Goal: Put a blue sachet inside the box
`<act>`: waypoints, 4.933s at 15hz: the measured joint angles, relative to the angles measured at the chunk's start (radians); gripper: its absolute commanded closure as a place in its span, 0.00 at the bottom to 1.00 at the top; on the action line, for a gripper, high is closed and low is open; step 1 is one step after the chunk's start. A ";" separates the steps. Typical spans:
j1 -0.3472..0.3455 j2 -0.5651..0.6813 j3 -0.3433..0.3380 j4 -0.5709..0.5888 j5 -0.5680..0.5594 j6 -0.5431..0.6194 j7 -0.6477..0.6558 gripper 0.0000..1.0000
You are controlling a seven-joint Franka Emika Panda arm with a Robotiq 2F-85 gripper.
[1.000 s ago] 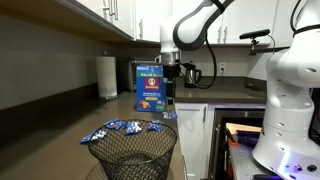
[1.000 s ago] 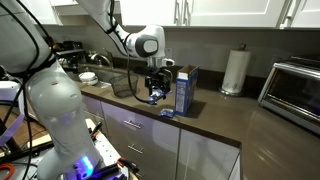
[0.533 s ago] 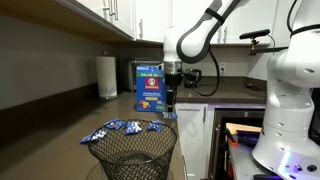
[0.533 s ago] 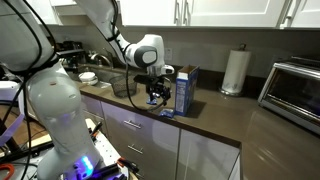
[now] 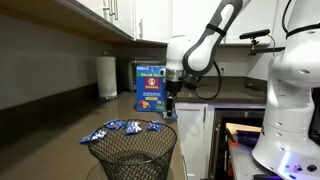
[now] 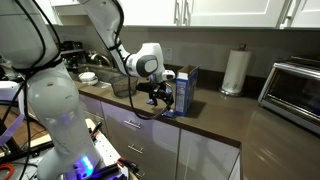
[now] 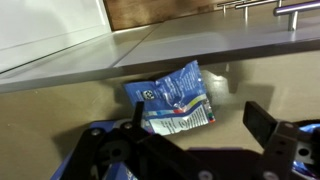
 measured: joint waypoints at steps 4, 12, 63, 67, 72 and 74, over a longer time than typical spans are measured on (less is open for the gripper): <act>-0.019 0.034 -0.002 0.009 -0.027 0.008 0.022 0.10; -0.018 0.071 -0.002 0.028 -0.004 0.008 0.022 0.55; 0.030 0.112 0.048 0.103 -0.045 0.001 0.023 0.92; 0.054 0.104 0.056 0.102 -0.069 -0.003 0.024 0.93; 0.074 0.028 0.078 0.101 -0.086 -0.083 0.024 0.92; 0.087 -0.029 0.087 0.099 -0.075 -0.142 0.016 0.92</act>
